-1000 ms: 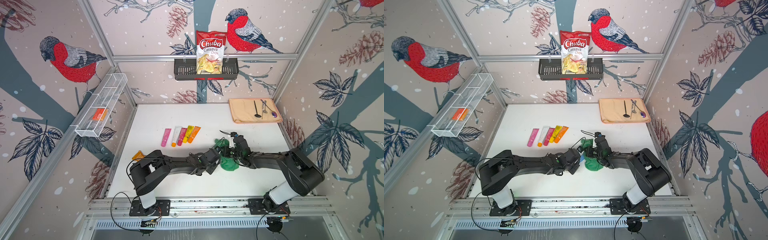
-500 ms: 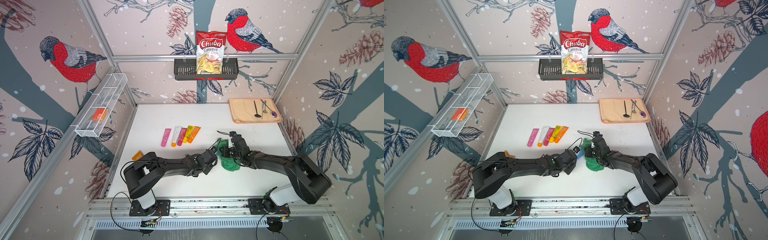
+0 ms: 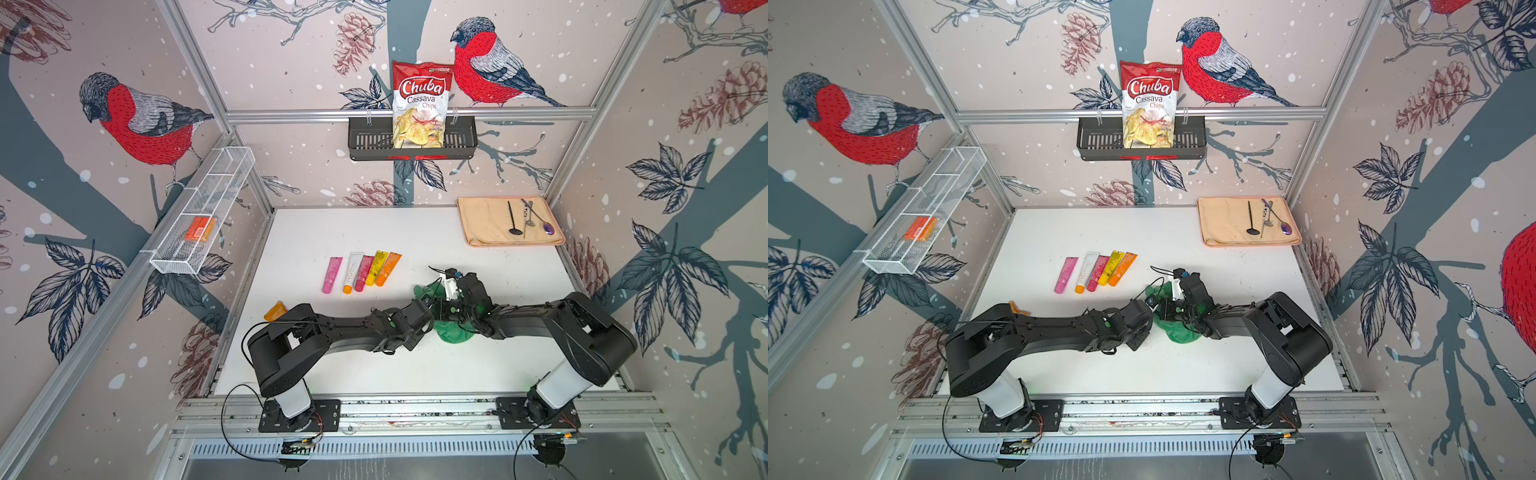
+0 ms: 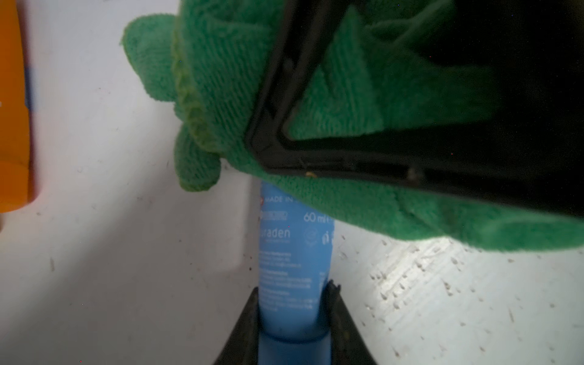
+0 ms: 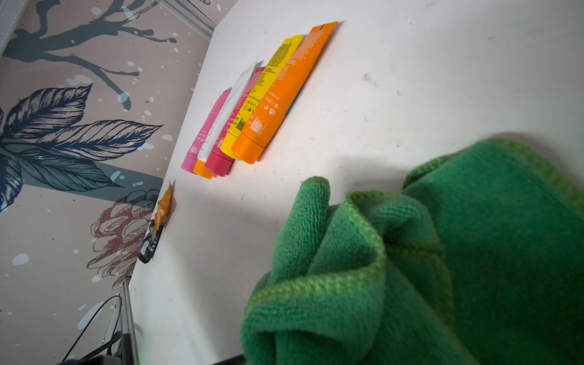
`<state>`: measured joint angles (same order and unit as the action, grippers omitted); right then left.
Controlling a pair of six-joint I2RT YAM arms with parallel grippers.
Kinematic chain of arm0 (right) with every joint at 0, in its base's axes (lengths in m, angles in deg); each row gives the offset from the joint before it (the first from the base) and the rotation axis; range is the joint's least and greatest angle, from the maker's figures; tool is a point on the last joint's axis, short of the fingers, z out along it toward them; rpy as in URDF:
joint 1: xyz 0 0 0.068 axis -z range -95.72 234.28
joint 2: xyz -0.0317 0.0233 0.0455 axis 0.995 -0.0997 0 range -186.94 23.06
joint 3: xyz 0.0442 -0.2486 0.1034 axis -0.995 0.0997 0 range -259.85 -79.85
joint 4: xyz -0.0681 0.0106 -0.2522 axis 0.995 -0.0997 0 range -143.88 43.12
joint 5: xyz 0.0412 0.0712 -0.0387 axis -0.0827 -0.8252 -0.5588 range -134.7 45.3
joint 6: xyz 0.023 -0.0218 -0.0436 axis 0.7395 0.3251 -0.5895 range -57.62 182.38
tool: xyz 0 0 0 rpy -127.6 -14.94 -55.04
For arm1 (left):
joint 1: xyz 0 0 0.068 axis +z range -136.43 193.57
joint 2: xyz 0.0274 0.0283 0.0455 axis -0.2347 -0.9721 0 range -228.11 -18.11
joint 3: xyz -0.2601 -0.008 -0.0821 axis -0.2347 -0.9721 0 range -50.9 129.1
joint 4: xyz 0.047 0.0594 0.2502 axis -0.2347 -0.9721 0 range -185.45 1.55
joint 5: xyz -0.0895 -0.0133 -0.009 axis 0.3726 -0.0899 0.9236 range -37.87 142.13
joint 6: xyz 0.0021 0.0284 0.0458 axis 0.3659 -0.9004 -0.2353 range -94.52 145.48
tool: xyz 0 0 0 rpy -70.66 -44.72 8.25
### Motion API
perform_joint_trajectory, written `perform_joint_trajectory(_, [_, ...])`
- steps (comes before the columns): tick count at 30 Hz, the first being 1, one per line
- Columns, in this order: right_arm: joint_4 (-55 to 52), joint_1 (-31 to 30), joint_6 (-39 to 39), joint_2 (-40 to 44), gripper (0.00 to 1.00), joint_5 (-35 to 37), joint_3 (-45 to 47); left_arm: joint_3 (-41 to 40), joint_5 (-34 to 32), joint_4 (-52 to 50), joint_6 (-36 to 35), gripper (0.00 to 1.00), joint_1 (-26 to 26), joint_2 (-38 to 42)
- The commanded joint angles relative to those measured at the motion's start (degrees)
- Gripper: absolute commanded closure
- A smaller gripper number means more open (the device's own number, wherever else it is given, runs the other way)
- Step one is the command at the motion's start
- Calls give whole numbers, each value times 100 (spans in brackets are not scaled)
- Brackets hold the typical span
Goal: Wipe the surface of the toothpaste tube
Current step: Wipe the dirt from the toothpaste tube.
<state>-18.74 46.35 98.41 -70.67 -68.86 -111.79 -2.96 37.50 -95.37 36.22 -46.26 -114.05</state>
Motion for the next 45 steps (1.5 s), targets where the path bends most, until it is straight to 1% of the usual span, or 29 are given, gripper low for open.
perform_joint_trajectory(1, [-1395, -13, -454, -90, 98, 1552, -185, 9, 122, 373, -83, 83, -4, -2])
perform_joint_trajectory(3, [-1723, 54, -539, -111, 98, 2079, -232, 22, 121, 369, -80, 83, -8, -12])
perform_joint_trajectory(7, [-1987, 203, -594, -125, 98, 2722, -229, 33, 106, 358, -76, 83, -9, -28])
perform_joint_trajectory(11, [-2210, 293, -673, -211, 98, 3224, -316, 32, 105, 358, -72, 84, -2, -23])
perform_joint_trajectory(13, [-2205, 311, -706, -185, 98, 3290, -315, 37, 108, 357, -68, 84, -4, -22])
perform_joint_trajectory(14, [-2131, 308, -726, -150, 98, 3194, -285, 37, 111, 358, -76, 84, -2, -30])
perform_joint_trajectory(16, [-1929, 280, -733, -74, 98, 2744, -232, 45, 118, 358, -76, 84, 3, -39])
perform_joint_trajectory(18, [-1672, 282, -704, -15, 98, 1975, -177, 48, 112, 358, -79, 84, 7, -49])
perform_joint_trajectory(24, [-858, 36, -365, 260, 98, 137, 57, 99, 58, 323, -77, 84, 6, -45])
perform_joint_trajectory(29, [86, -109, 118, 432, 98, -835, 373, 142, 66, 322, -116, 84, 1, -80])
perform_joint_trajectory(33, [566, -87, 291, 183, 98, -1117, 430, 136, 67, 322, -114, 84, 4, -64])
perform_joint_trajectory(35, [598, -90, 273, -8, 98, -1069, 419, 118, 71, 331, -116, 84, 5, -31])
perform_joint_trajectory(36, [480, -87, 220, -117, 98, -902, 373, 109, 58, 329, -116, 85, 5, -17])
perform_joint_trajectory(37, [221, -89, 110, -175, 98, -636, 310, 90, 66, 344, -108, 85, 2, -4])
perform_joint_trajectory(41, [-1103, -101, -395, -316, 98, 967, 3, 62, 83, 367, -116, 85, 7, 37])
perform_joint_trajectory(42, [-1350, -71, -472, -321, 98, 1265, -34, 62, 82, 364, -116, 85, 7, 41])
perform_joint_trajectory(45, [-1735, 49, -572, -287, 98, 1871, -44, 44, 85, 384, -113, 85, 7, 68])
